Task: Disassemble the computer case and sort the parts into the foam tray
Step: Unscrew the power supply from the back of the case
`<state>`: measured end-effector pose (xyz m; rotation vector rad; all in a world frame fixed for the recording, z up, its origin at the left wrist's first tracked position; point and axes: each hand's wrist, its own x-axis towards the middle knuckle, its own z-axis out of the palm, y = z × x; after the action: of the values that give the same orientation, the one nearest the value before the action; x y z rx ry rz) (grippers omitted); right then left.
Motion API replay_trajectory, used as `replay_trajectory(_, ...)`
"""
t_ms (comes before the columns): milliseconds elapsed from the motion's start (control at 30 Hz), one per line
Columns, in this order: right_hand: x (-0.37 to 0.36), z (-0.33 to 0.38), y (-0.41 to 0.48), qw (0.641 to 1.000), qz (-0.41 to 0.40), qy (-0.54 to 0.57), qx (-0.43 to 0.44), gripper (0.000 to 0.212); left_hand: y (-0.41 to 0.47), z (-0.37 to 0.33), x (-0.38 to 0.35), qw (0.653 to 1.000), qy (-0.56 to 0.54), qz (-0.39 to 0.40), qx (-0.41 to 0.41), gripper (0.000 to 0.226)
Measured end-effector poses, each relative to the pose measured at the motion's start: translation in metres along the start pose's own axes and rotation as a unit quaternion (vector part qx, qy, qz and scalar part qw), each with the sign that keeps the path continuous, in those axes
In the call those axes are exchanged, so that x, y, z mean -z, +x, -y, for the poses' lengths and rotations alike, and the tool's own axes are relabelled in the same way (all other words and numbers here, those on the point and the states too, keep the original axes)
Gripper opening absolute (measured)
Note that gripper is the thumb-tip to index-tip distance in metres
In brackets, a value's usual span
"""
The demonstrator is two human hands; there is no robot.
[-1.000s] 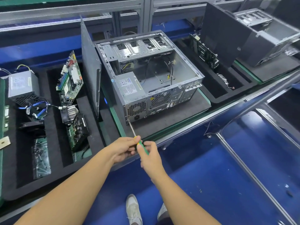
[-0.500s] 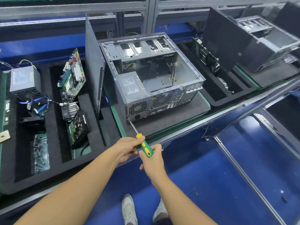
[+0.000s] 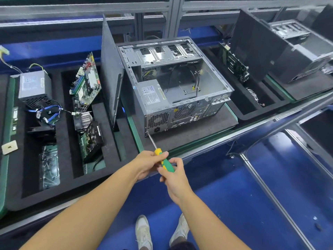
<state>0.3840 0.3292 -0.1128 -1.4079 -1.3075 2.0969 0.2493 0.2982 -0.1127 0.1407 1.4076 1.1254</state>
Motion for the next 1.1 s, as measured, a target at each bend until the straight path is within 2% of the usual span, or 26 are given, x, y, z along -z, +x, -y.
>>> replay_trajectory(100,-0.001,0.011,-0.001,0.989,0.041,0.102,-0.096,0.039,0.003,0.003,0.006,1.0,-0.011,0.004,-0.009,0.031)
replay_trajectory(167,0.002,0.015,0.0,0.978,0.05,0.124,-0.157,0.047,0.003,0.005,0.013,0.999,-0.032,0.024,-0.003,0.036)
replay_trajectory(200,0.004,0.014,0.0,0.98,0.047,0.114,-0.159,0.045,0.002,0.004,0.016,0.998,-0.044,0.034,0.001,0.037)
replay_trajectory(333,0.0,0.007,-0.001,0.995,0.01,0.063,-0.072,0.021,0.001,0.005,0.02,0.995,-0.093,0.042,0.005,0.031)
replay_trajectory(467,-0.008,-0.001,-0.001,0.999,-0.036,-0.008,-0.023,0.027,0.003,0.007,0.012,0.996,-0.083,-0.017,-0.005,0.031)
replay_trajectory(567,-0.012,0.004,-0.003,0.999,-0.024,0.011,-0.034,0.031,0.003,0.005,0.01,0.996,-0.082,-0.027,-0.002,0.026)
replay_trajectory(667,-0.007,0.012,-0.003,0.985,0.007,0.115,-0.129,0.047,0.0,0.002,0.013,0.992,-0.126,0.003,0.002,0.023)
replay_trajectory(733,-0.002,0.014,-0.002,0.98,0.02,0.113,-0.162,0.049,-0.002,0.0,0.015,0.987,-0.156,0.024,0.006,0.022)
replay_trajectory(833,-0.002,0.015,-0.002,0.992,-0.002,0.067,-0.107,0.031,-0.003,-0.001,0.015,0.985,-0.171,0.036,0.002,0.024)
replay_trajectory(900,-0.004,0.012,-0.002,0.997,-0.015,0.046,-0.056,0.018,-0.002,-0.003,0.014,0.99,-0.141,0.007,-0.005,0.028)
replay_trajectory(1000,-0.006,0.008,-0.002,0.999,-0.026,0.032,-0.03,0.026,0.003,0.0,0.012,0.991,-0.122,-0.049,-0.008,0.027)
replay_trajectory(1100,-0.007,0.011,-0.004,0.997,-0.018,0.06,-0.055,0.032,0.005,0.001,0.014,0.991,-0.118,-0.064,-0.009,0.022)
